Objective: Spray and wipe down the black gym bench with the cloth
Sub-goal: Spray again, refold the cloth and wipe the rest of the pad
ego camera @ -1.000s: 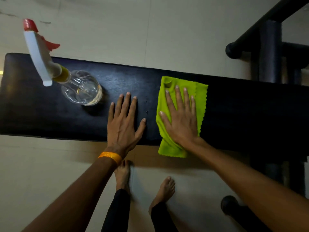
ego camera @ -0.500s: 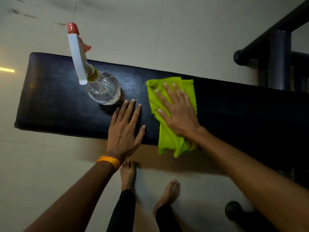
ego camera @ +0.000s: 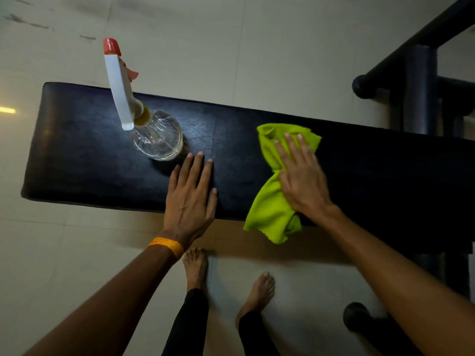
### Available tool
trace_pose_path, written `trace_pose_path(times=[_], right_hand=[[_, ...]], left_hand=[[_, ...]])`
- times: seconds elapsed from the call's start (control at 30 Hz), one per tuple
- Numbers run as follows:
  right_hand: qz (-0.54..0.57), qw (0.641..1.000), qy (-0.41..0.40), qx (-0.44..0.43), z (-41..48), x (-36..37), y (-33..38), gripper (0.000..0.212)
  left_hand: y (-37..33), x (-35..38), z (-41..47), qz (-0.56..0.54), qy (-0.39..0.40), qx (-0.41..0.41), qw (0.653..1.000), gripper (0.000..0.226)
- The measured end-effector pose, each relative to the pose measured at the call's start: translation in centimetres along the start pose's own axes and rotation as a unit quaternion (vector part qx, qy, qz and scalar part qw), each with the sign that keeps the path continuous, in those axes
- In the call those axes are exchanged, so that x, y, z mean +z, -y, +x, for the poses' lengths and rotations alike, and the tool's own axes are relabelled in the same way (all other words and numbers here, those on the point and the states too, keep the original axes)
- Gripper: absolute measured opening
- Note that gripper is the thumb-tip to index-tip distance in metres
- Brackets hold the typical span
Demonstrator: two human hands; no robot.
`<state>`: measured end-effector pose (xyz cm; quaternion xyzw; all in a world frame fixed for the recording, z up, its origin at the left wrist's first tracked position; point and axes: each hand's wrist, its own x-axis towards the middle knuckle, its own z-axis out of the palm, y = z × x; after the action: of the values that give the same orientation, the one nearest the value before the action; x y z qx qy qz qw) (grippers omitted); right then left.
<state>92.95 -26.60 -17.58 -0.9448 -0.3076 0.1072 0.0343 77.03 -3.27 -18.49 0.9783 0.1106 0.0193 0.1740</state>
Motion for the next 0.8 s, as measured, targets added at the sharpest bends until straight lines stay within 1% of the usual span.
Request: trace_pose_path(times=[0.07,0.13,0.2,0.27,0.33,0.4,0.47,0.5,0.53,0.57,0.6,0.67,0.7,0.73,0.8], right_hand=[[0.018,0.997,-0.022,0.077,0.5,-0.6,-0.2,0.069],[0.029,0.988,-0.047,0.142,0.3,-0.3,1.5,0.068],[0.025,0.985,-0.047,0.162,-0.6,0.4,2.6,0.066],[0.023,0.988,-0.043,0.146,-0.9,-0.1,2.2,0.066],[0.039,0.991,-0.043,0.123,-0.6,-1.5,1.0,0.072],[0.058,0.994,-0.009,0.092,-0.7,-2.4,0.7,0.091],[0.031,0.998,0.04,0.033,-1.5,-2.2,1.3,0.117],[0.008,0.999,0.044,0.0,-1.9,-1.7,1.4,0.124],[-0.005,0.999,0.036,-0.022,-2.1,-1.1,1.3,0.124],[-0.008,0.999,0.019,-0.03,-2.1,-0.3,0.9,0.118],[0.001,0.999,-0.003,-0.032,-1.7,0.3,0.5,0.106],[0.021,0.997,-0.069,-0.014,-0.2,1.0,-0.4,0.072],[0.035,0.994,-0.105,0.019,0.9,0.9,-0.8,0.058],[0.051,0.987,-0.134,0.073,2.2,0.7,-1.0,0.051],[0.087,0.963,-0.153,0.203,4.2,0.2,-0.3,0.044]], left_hand=[[-1.1,0.3,0.6,0.011,0.011,-0.016,1.0,0.065],[-2.2,0.6,1.5,0.014,0.017,-0.025,0.999,0.065],[-3.2,1.0,2.3,0.015,0.016,-0.007,1.0,0.066],[-4.0,1.4,2.9,0.015,0.015,0.025,0.999,0.065],[-4.4,1.8,3.5,0.012,0.013,0.038,0.999,0.064],[-4.6,2.2,3.7,0.011,0.011,0.03,0.999,0.063],[-4.4,2.4,3.7,0.014,0.009,0.029,0.999,0.063],[-4.3,2.4,3.6,0.016,0.01,0.032,0.999,0.063],[-4.1,2.4,3.6,0.016,0.011,0.035,0.999,0.063],[-3.9,2.4,3.5,0.018,0.013,0.038,0.999,0.062],[-3.7,2.4,3.6,0.021,0.014,0.041,0.999,0.062],[-3.6,2.2,3.7,0.024,0.014,0.048,0.998,0.061],[-3.5,2.1,3.7,0.023,0.012,0.048,0.998,0.061],[-3.6,2.1,3.9,0.021,0.01,0.048,0.999,0.06],[-3.8,2.1,4.1,0.016,0.005,0.041,0.999,0.059]])
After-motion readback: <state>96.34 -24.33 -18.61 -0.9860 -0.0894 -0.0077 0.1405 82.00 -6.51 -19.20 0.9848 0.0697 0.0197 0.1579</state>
